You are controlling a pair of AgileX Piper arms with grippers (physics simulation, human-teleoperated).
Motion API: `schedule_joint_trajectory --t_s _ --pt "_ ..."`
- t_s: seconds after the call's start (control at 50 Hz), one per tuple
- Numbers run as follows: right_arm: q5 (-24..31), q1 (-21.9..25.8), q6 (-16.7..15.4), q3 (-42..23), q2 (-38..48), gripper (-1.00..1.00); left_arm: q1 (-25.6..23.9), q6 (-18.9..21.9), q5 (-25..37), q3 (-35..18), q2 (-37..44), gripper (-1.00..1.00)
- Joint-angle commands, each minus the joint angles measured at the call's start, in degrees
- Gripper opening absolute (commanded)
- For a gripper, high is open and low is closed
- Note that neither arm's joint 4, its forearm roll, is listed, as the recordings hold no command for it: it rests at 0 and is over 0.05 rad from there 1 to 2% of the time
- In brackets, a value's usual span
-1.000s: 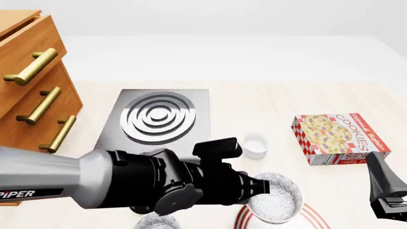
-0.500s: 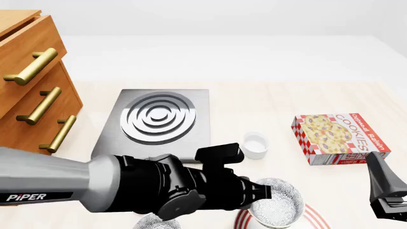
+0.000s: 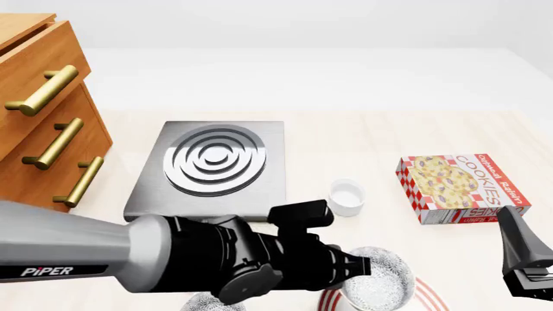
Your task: Pick the akita bowl on the wooden cabinet and place it on the plate.
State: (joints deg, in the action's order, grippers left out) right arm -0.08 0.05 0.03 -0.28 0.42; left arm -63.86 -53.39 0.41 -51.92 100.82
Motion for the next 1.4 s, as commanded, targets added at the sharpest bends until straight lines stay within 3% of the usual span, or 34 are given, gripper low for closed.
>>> schedule_joint_trajectory --t_s 0.02,1.4 --pt "0.0 0.0 0.0 0.0 0.0 1.0 -0.2 -0.1 -0.4 -0.4 0.2 -1.0" --pt "0.0 0.0 0.0 0.0 0.0 1.0 -0.8 -1.1 -2.3 -0.5 2.9 -1.0"
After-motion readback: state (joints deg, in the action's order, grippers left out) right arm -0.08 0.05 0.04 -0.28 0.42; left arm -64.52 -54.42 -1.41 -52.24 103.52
